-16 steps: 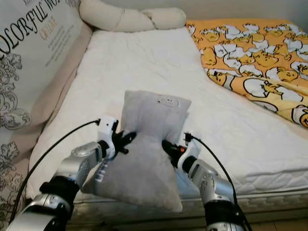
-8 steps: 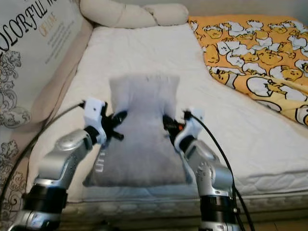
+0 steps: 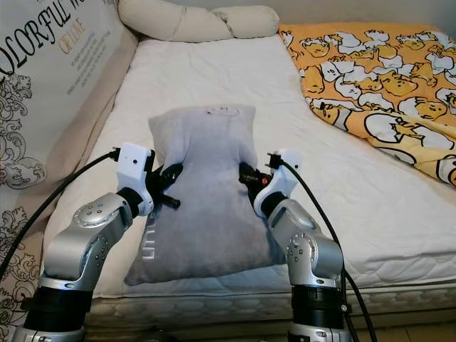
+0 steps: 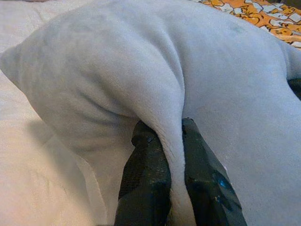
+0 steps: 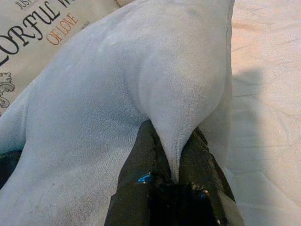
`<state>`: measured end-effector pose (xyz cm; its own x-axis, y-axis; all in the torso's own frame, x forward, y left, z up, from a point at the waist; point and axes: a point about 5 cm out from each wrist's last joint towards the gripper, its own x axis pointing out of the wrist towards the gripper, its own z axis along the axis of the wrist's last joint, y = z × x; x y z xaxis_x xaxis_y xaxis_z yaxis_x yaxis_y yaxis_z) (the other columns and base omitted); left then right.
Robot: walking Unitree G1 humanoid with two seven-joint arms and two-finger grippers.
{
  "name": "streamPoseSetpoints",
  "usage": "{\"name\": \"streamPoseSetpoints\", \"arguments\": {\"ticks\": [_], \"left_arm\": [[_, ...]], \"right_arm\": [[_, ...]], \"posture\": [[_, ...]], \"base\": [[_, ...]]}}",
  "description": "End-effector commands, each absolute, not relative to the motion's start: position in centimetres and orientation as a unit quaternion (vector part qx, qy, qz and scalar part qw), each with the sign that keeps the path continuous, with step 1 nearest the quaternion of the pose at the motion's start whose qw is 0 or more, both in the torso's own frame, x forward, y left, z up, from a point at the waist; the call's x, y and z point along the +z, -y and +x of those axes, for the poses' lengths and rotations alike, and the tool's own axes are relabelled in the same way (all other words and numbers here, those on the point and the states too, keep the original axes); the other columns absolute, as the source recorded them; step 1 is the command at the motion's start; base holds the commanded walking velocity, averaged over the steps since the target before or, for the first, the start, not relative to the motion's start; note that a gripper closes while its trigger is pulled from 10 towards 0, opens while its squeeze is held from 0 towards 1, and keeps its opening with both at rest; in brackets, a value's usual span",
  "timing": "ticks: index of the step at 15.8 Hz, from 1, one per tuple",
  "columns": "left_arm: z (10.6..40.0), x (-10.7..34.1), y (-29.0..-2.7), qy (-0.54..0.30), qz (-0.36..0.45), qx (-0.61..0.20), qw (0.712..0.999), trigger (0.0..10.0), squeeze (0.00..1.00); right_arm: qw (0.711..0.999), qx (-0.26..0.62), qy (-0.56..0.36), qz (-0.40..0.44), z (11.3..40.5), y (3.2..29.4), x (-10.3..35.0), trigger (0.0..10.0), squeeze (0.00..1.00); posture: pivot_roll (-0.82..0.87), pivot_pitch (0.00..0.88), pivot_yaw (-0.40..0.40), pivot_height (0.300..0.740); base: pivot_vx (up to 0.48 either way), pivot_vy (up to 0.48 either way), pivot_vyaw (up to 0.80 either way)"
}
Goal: Clean up the room
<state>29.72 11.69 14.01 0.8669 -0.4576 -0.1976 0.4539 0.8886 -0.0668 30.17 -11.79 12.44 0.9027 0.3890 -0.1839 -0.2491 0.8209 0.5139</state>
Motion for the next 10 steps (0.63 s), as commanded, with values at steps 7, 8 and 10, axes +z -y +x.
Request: {"name": "streamPoseSetpoints", "arguments": {"ticks": [7,8,10], "left_arm": [[29.8,15.6,-11.1,-0.056,0.025,-0.233,0.971,10.0,0.0],[29.7,15.7,-11.1,-0.045,0.03,-0.233,0.971,10.0,0.0],[29.6,15.7,-11.3,-0.039,0.04,-0.226,0.973,10.0,0.0]], "right_arm": [[0.97,0.151,-0.022,0.189,31.0,12.1,15.5,10.0,0.0],[0.972,0.163,-0.012,0.169,30.6,12.1,15.3,10.0,0.0],[0.974,0.153,-0.024,0.166,29.7,12.4,14.3,10.0,0.0]], "posture": [[0.01,0.0,0.024,0.74],[0.01,0.0,0.028,0.74],[0.01,0.0,0.038,0.74]], "base": [[0.0,0.0,0.0],[0.0,0.0,0.0],[0.0,0.0,0.0]]}}
